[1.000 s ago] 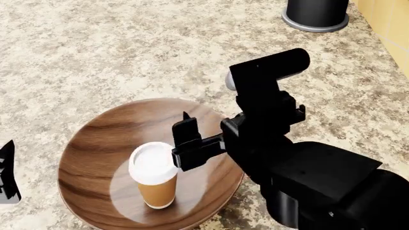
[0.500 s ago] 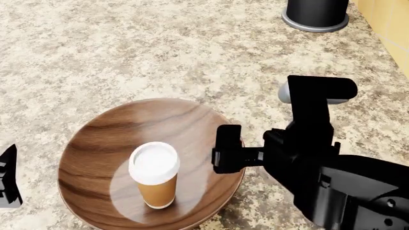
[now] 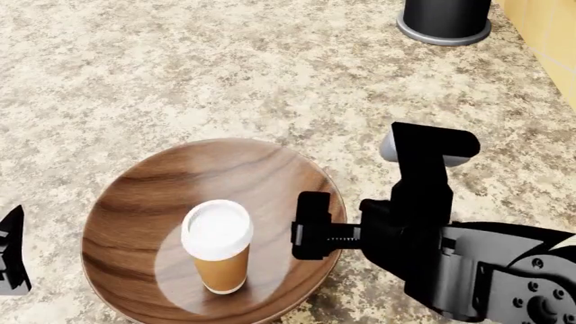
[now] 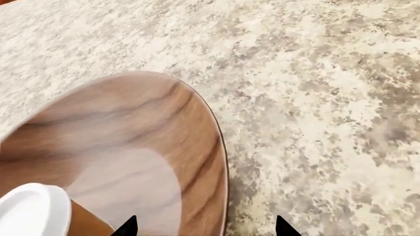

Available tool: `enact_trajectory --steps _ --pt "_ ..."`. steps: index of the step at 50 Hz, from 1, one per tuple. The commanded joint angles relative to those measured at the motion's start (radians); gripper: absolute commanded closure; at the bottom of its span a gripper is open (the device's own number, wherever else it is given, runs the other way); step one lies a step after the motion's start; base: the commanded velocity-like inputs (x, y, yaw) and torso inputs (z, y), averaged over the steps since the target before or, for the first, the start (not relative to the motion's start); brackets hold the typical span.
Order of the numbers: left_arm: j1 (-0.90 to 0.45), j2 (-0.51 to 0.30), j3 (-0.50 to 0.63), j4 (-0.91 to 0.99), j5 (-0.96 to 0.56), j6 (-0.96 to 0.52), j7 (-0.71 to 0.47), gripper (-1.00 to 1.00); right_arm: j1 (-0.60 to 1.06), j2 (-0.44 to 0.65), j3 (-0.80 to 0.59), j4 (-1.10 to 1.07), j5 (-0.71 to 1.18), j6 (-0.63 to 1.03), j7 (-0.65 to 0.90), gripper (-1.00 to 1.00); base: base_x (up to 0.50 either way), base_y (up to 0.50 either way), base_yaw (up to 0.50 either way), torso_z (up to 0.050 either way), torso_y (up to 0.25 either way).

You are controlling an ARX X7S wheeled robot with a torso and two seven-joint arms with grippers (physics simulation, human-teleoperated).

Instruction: Place the cup inside the bowl on the dining table and move the bowl to any counter.

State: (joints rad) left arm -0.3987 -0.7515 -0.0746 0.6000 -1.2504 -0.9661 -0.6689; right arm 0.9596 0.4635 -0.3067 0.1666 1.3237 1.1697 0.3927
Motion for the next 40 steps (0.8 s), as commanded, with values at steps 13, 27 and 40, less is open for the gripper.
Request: enact_trajectory --steps 13,27,40 --pt "0.002 0.006 0.011 0.0 0.008 0.009 -0.004 -1.0 0.044 -0.047 -0.08 0.13 -0.072 -0.032 -0.088 -1.0 0.0 0.0 0.0 0.0 0.0" --pt "0.017 0.003 0.011 0.001 0.014 0.019 0.004 -1.0 0.062 -0.071 -0.101 0.207 -0.093 -0.056 -0.135 -1.0 0.0 0.0 0.0 0.0 0.0" --pt "0.025 -0.002 0.007 0.002 0.014 0.026 0.009 -1.0 0.056 -0.067 -0.106 0.21 -0.101 -0.073 -0.146 -1.0 0.0 0.0 0.0 0.0 0.0"
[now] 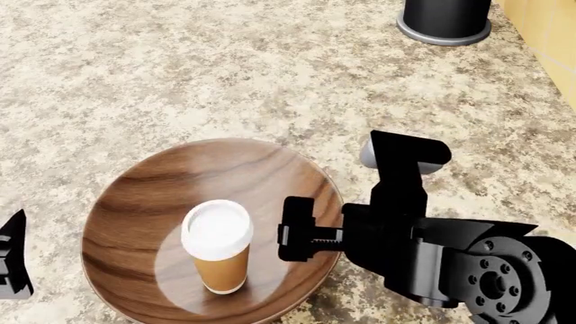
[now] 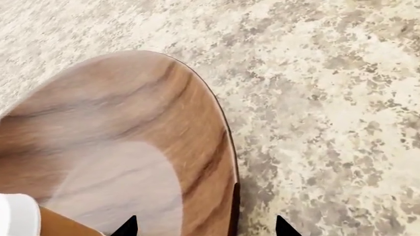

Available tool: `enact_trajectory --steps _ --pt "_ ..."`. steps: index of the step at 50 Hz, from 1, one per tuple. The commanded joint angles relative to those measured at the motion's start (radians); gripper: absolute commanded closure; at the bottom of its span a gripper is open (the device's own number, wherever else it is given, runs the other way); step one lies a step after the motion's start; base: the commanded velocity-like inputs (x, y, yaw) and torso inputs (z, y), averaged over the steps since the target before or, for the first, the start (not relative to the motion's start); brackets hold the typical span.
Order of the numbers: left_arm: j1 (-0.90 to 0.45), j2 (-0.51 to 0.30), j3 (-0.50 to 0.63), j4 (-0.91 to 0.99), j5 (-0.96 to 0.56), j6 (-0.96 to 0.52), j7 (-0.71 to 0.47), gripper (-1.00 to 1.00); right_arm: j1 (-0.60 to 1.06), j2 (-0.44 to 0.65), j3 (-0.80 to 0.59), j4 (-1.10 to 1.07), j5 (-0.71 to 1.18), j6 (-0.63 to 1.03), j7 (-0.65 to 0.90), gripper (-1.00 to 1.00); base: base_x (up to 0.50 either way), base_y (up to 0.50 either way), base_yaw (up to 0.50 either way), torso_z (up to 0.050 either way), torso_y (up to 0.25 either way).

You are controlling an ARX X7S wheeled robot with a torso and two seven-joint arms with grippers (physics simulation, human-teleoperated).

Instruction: Place the cup inside the bowl on the dining table and move the bowl to any counter.

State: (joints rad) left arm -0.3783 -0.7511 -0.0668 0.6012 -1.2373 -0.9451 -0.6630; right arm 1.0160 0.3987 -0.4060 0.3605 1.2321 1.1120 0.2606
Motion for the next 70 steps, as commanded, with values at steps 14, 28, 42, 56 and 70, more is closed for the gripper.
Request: enact_trajectory --steps 14,28,42,56,70 --pt "0.003 -0.004 0.014 0.003 0.016 0.006 0.0 -1.0 -0.006 0.0 0.008 0.02 -0.005 -0.042 -0.013 1.0 0.0 0.0 0.0 0.0 0.0" --pt "-0.005 0.002 0.027 -0.007 0.026 0.011 0.006 -1.0 0.004 -0.01 0.045 0.064 0.009 -0.077 0.001 1.0 0.0 0.0 0.0 0.0 0.0" --pt "0.014 -0.007 0.017 -0.006 0.024 0.021 0.015 -1.0 -0.002 -0.023 0.148 0.092 0.115 -0.079 0.059 1.0 0.0 0.0 0.0 0.0 0.0" --pt "-0.008 -0.004 0.025 -0.009 0.016 0.015 -0.002 -1.0 -0.034 -0.03 0.279 0.116 0.222 -0.139 0.115 1.0 0.0 0.0 0.0 0.0 0.0" --pt "-0.007 -0.01 0.02 -0.009 0.011 0.019 -0.001 -1.0 -0.099 -0.01 0.379 0.022 0.304 -0.185 0.183 1.0 0.0 0.0 0.0 0.0 0.001"
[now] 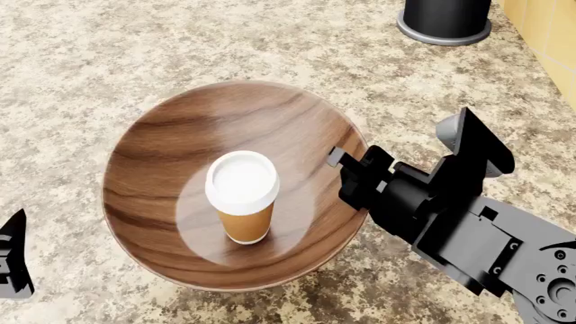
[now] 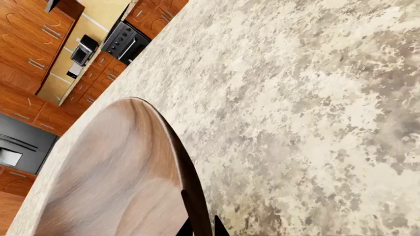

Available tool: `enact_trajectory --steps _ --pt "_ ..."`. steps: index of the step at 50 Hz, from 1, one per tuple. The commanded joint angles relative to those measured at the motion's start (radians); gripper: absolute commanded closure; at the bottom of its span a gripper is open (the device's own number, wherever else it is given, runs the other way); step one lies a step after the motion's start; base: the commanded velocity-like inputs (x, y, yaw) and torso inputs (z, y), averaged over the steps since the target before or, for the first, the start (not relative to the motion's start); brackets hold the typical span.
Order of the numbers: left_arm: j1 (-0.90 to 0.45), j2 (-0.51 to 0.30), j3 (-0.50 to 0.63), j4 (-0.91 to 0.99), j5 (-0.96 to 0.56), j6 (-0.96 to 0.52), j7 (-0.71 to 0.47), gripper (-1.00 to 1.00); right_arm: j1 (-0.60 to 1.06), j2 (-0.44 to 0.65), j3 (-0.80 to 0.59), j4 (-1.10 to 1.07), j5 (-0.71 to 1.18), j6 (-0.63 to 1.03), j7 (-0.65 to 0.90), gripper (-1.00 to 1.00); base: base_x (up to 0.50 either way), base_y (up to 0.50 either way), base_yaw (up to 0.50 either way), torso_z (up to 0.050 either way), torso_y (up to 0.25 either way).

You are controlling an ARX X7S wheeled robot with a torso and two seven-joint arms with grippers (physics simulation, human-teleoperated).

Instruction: Place the cup inside the bowl on the dining table and move the bowl to any counter.

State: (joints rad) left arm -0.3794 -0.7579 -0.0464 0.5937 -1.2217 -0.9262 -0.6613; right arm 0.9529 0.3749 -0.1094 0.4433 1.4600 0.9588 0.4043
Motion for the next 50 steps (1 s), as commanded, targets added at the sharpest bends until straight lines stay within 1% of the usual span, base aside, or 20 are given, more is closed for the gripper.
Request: enact_trajectory --steps 1,8,9,14,20,30,36,42,50 --pt "-0.004 -0.006 -0.003 -0.002 -0.006 0.001 0.0 -1.0 -0.036 0.02 0.081 -0.07 0.072 -0.032 0.045 1.0 0.0 0.0 0.0 0.0 0.0" --pt "-0.019 -0.015 -0.008 -0.002 -0.021 -0.007 -0.011 -1.0 -0.023 0.052 0.083 -0.076 0.088 -0.004 0.063 1.0 0.0 0.0 0.0 0.0 0.0" --pt "-0.041 0.001 0.013 -0.006 -0.013 -0.014 -0.022 -1.0 -0.026 0.055 0.086 -0.08 0.086 -0.009 0.061 1.0 0.0 0.0 0.0 0.0 0.0" --pt "-0.035 -0.019 -0.005 -0.007 -0.026 -0.012 -0.01 -1.0 -0.053 0.062 0.094 -0.102 0.088 -0.018 0.055 1.0 0.0 0.0 0.0 0.0 0.0" --pt "-0.045 -0.023 -0.008 -0.006 -0.04 -0.018 -0.02 -1.0 -0.04 0.069 0.088 -0.103 0.106 0.008 0.074 1.0 -0.04 0.0 0.0 0.0 0.002" --pt "-0.043 -0.024 -0.007 -0.001 -0.043 -0.018 -0.028 -1.0 -0.045 0.074 0.094 -0.117 0.134 0.022 0.098 1.0 -0.38 0.01 0.0 0.0 0.0" --pt "-0.031 -0.033 -0.017 0.001 -0.047 -0.012 -0.02 -1.0 -0.052 0.073 0.094 -0.117 0.138 0.021 0.094 1.0 -0.44 0.02 0.0 0.0 0.0" --pt "-0.038 -0.025 -0.007 0.001 -0.045 -0.014 -0.028 -1.0 -0.06 0.071 0.097 -0.118 0.143 0.016 0.083 1.0 -0.5 0.04 0.0 0.0 0.0" --pt "-0.037 -0.03 -0.01 0.002 -0.047 -0.011 -0.025 -1.0 -0.071 0.069 0.107 -0.131 0.138 -0.008 0.062 1.0 -0.25 0.35 0.0 0.0 0.0"
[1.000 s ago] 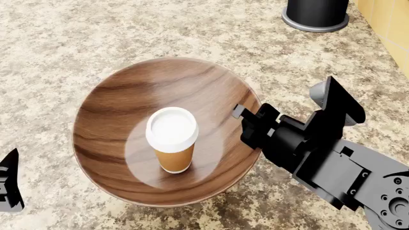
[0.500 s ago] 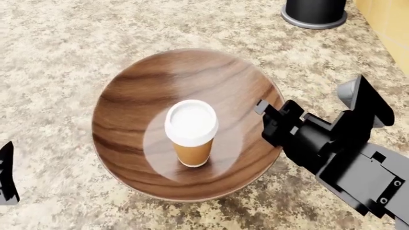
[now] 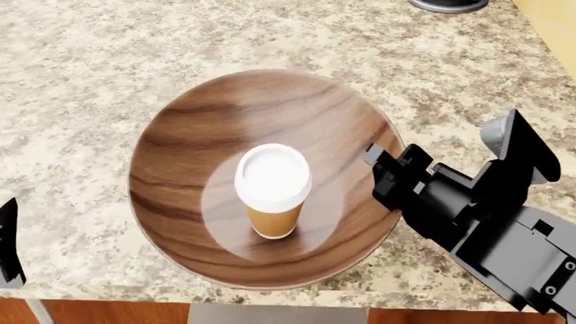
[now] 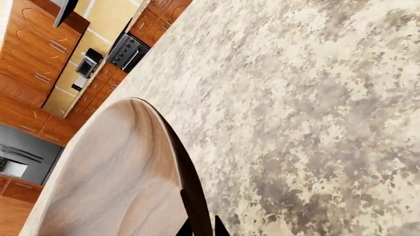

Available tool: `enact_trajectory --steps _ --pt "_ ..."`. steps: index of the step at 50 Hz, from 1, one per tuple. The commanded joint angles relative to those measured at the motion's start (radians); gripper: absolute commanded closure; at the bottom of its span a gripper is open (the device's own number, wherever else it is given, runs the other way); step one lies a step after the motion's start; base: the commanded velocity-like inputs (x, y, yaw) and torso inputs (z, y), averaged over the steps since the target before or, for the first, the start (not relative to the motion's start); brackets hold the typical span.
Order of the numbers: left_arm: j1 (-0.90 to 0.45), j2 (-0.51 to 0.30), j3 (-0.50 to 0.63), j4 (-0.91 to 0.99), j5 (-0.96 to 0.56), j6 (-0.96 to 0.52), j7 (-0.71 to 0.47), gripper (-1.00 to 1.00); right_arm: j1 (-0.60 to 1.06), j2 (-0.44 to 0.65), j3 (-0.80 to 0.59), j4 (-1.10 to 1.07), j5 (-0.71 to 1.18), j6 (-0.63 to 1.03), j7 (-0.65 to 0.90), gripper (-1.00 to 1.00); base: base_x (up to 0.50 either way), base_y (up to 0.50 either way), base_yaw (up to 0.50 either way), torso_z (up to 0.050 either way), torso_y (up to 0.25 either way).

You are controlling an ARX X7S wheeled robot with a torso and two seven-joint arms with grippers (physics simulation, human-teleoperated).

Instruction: Place the cup inside the bowl on the dining table and move the bowl to any counter.

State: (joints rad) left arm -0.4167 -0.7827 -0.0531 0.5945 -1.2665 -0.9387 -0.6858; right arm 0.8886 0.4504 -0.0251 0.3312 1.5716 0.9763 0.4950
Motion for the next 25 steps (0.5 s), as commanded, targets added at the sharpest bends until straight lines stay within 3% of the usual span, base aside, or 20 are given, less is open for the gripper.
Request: enact_trajectory --steps 1,25 --pt "0.002 -0.006 -0.005 0.001 -0.003 0.003 0.0 -1.0 -0.007 -0.007 0.023 -0.02 0.027 -0.025 -0.028 1.0 -0.01 0.5 0.0 0.0 0.0" --pt "0.007 -0.011 -0.005 0.002 -0.004 0.01 0.001 -1.0 -0.009 0.001 0.017 -0.036 0.019 -0.037 -0.023 1.0 -0.05 0.5 0.0 0.0 0.0"
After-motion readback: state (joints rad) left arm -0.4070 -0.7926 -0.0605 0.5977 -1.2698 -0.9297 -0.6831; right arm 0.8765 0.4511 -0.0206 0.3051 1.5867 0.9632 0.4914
